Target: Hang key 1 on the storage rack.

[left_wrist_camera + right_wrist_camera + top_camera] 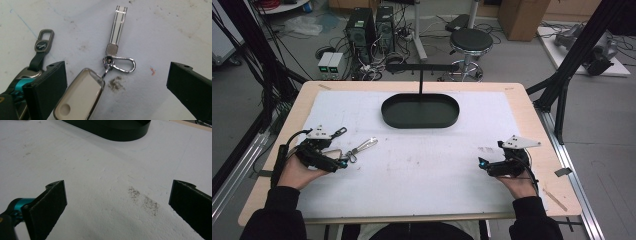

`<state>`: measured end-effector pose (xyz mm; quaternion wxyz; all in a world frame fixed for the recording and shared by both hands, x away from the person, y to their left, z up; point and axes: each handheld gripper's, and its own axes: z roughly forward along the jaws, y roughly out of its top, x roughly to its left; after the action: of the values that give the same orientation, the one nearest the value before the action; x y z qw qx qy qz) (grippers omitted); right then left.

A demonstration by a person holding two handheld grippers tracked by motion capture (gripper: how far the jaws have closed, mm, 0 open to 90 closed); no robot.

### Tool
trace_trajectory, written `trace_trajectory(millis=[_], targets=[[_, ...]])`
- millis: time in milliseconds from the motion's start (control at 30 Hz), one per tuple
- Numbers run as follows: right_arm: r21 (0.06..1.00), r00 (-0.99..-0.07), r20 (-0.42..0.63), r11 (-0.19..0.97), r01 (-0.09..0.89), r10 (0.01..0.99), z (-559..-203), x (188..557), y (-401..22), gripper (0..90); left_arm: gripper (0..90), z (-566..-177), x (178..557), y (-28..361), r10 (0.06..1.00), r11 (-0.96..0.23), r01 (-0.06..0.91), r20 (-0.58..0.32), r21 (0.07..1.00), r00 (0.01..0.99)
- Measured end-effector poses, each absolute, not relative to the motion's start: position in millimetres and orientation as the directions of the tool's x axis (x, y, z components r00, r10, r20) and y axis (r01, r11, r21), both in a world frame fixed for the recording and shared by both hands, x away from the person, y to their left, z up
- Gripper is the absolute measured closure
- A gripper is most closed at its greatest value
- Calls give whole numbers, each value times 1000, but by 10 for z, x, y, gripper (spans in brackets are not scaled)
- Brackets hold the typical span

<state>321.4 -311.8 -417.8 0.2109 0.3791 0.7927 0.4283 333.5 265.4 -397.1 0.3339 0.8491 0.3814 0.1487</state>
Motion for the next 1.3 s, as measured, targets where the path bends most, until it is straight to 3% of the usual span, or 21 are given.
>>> trace_trajectory(millis=[267,867,1300], targets=[[843,-622,-10,341,416,783,-4179,3219,-3123,7,72,-3896,3539,2442,694,-586,507,69,632,717],[837,-623,-14,350,420,782,-4193,3212,-3098,7,90,-3990,3887,2187,642,-629,523,5,574,767],[831,-622,-26,363,422,782,-4205,3221,-3093,7,219,-4129,4021,2152,661,-606,571,-48,553,749]])
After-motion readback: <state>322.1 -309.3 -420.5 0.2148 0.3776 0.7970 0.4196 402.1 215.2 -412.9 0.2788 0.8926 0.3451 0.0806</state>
